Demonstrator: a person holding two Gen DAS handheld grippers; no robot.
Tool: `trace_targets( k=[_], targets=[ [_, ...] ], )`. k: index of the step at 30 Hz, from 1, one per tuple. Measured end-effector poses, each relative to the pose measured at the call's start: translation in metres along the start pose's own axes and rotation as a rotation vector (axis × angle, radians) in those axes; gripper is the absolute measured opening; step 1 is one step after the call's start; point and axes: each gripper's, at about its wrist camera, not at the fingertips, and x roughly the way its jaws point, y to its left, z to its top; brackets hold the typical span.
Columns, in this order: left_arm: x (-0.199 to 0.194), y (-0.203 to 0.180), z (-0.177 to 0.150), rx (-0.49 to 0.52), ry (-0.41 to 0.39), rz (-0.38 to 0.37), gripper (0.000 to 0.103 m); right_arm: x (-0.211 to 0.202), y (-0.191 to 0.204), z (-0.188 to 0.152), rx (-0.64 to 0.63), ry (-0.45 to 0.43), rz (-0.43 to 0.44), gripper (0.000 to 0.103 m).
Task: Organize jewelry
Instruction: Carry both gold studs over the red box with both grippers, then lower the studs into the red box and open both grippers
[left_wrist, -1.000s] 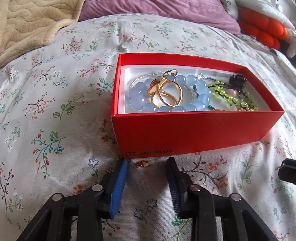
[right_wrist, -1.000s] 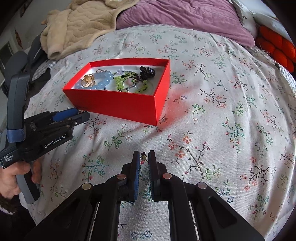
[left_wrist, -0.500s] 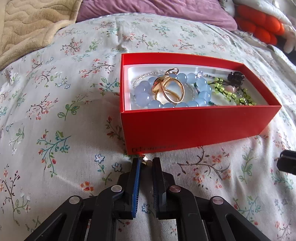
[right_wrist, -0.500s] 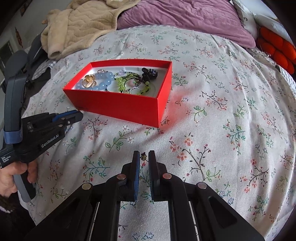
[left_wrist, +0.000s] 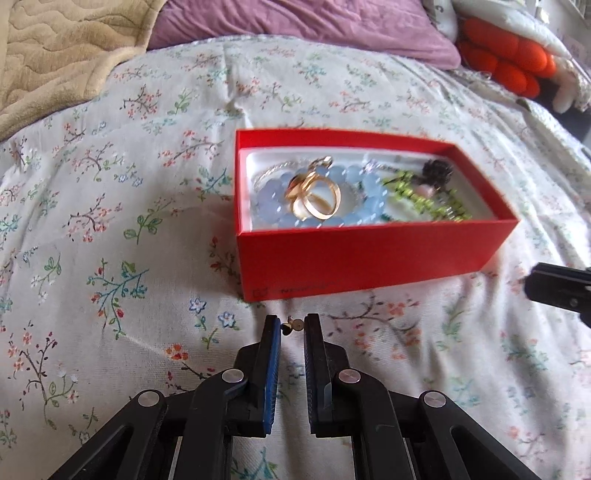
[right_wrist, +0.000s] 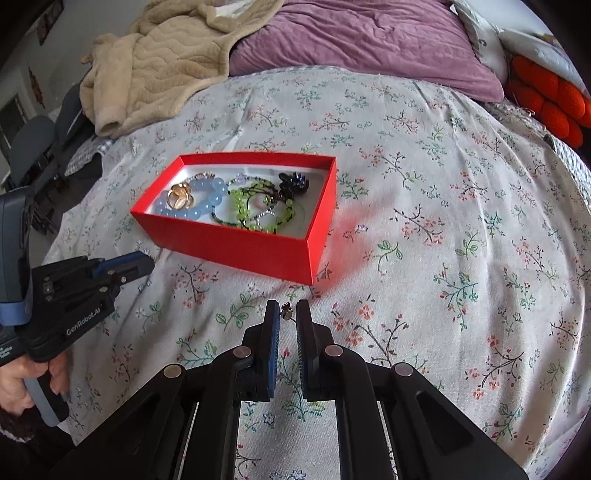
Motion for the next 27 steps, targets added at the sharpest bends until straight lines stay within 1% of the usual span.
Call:
trace_targets(
  k=[8,13,16,21,27],
  targets=[
    [-0.029,-0.013,0.019,0.009,-0.042,-0.041,0.007,-0.011,0.01,0.024,-0.002,-0.029,0.025,0.01],
    [-0.037,-0.022,0.034,0.027,-0.064,-0.054,0.007,-0.012,0.013,0.041,0.008,-0.03,0.032,0.01],
    [-0.035,-0.024,0.041,0.021,-0.066,-0.057,0.007,-0.011,0.012,0.051,0.024,-0.03,0.036,0.01],
    [-0.019,-0.025,0.052,-0.01,-0.062,-0.06,0.007,-0.001,0.01,0.067,0.06,-0.028,0.041,0.01],
    [-0.002,-0.014,0.063,-0.065,-0.051,-0.036,0.007,0.012,0.002,0.078,0.111,-0.015,0.056,0.01]
  ],
)
